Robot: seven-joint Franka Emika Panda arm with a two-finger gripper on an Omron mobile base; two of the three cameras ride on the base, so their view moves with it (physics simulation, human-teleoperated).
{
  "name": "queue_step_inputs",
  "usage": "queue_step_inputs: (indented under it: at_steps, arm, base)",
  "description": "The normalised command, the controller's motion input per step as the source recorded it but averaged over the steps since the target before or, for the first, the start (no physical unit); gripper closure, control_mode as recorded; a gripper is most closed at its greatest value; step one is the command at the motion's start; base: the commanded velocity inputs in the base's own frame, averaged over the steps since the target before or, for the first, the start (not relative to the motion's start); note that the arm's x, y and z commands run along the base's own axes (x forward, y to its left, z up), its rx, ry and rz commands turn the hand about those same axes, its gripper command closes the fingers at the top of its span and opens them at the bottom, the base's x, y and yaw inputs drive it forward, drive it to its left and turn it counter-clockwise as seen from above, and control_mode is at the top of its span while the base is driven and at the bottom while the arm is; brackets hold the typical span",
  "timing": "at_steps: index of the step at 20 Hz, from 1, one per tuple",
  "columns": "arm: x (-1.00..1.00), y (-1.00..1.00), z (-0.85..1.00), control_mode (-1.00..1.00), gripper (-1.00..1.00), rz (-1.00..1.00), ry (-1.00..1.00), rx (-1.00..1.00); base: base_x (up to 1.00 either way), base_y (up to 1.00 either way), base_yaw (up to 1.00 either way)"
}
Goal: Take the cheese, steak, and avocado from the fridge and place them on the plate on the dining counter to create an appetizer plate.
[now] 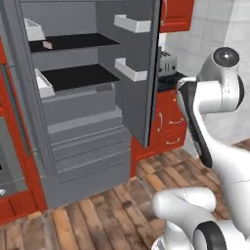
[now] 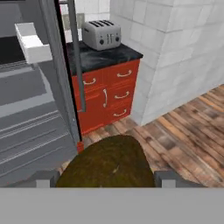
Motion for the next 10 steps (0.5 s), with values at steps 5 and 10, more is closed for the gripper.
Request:
queue_step_inputs:
  at_steps: [5,10]
  arm:
    - [0.00,0.00,0.00,1.00,1.00,0.00,0.00,0.00]
    - [0.00,0.00,0.00,1.00,1.00,0.00,0.00,0.00]
  base:
    - [-0.30,-0.13,-0.79]
    - [0.23,-0.14,-0.70]
